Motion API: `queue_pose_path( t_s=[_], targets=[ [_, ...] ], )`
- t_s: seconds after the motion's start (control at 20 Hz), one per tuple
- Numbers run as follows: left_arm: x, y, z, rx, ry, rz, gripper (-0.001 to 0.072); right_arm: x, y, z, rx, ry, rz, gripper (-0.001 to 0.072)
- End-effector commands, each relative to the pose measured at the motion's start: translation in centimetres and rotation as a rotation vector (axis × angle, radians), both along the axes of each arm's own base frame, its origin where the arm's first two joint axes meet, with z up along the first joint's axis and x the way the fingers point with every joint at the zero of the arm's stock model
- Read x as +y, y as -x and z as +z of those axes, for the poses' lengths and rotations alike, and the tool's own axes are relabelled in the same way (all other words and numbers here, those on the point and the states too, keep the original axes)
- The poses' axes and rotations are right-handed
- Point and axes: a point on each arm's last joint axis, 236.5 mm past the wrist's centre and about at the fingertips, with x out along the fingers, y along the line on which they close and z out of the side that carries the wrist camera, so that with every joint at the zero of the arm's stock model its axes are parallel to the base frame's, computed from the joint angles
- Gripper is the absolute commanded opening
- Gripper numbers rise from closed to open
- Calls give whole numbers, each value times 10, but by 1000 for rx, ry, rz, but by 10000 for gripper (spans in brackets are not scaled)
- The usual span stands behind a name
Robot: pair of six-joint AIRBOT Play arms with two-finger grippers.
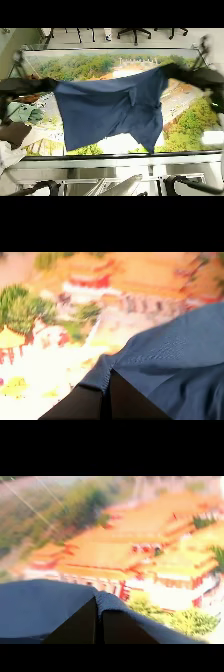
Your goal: Fold the shirts.
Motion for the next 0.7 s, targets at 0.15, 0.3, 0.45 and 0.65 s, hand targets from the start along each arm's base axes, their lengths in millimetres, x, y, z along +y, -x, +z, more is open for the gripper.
queue_pose_path(
  t_s=[0.15,0.3,0.45,0.65],
  targets=[
    [0,-71,-141,180,23,2,20,-17,-79,-140,195,-82,-108,16],
    [5,-110,-122,92,21,20,20,-15,-119,-123,141,-122,-98,17],
    [10,-136,-85,-1,21,44,20,-10,-141,-103,92,-140,-61,16],
    [22,-140,-73,-15,-9,48,20,-26,-141,-113,127,-157,-73,16]
  ],
)
